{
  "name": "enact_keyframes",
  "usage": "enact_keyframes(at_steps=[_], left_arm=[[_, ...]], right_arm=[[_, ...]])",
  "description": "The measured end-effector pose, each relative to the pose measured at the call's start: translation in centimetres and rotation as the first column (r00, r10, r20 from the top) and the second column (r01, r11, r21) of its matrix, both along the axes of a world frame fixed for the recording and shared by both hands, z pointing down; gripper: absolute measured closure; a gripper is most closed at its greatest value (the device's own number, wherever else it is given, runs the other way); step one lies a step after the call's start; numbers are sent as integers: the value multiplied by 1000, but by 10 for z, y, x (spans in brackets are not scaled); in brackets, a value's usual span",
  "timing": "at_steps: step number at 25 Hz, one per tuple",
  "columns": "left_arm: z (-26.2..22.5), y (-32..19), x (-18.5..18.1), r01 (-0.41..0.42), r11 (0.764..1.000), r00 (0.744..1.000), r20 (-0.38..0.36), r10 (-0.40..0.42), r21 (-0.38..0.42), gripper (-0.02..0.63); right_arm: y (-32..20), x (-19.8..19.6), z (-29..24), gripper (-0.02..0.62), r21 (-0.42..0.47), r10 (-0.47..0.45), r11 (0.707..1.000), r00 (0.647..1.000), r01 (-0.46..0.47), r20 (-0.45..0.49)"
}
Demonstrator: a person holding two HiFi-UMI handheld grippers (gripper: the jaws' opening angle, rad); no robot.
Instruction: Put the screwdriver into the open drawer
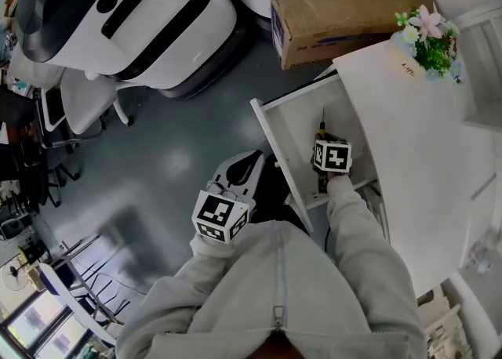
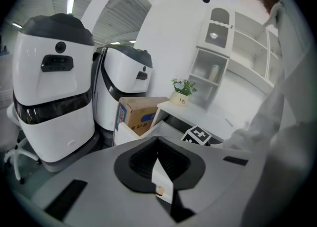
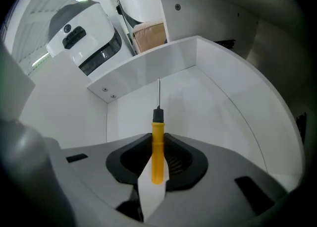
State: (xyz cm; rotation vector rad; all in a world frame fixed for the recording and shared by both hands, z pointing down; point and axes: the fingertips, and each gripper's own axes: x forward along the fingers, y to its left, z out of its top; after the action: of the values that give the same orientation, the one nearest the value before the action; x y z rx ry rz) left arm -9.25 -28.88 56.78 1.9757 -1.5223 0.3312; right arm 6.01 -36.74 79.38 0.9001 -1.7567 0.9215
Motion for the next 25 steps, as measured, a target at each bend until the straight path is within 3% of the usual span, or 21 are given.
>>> enact_keyframes(at_steps=[25], left_arm=[[11,1,-4,3,1000,1000,-11,-4,-25,591]], right_arm=[[-1,-4,15,495,8,17,1000,999,-16,-45]])
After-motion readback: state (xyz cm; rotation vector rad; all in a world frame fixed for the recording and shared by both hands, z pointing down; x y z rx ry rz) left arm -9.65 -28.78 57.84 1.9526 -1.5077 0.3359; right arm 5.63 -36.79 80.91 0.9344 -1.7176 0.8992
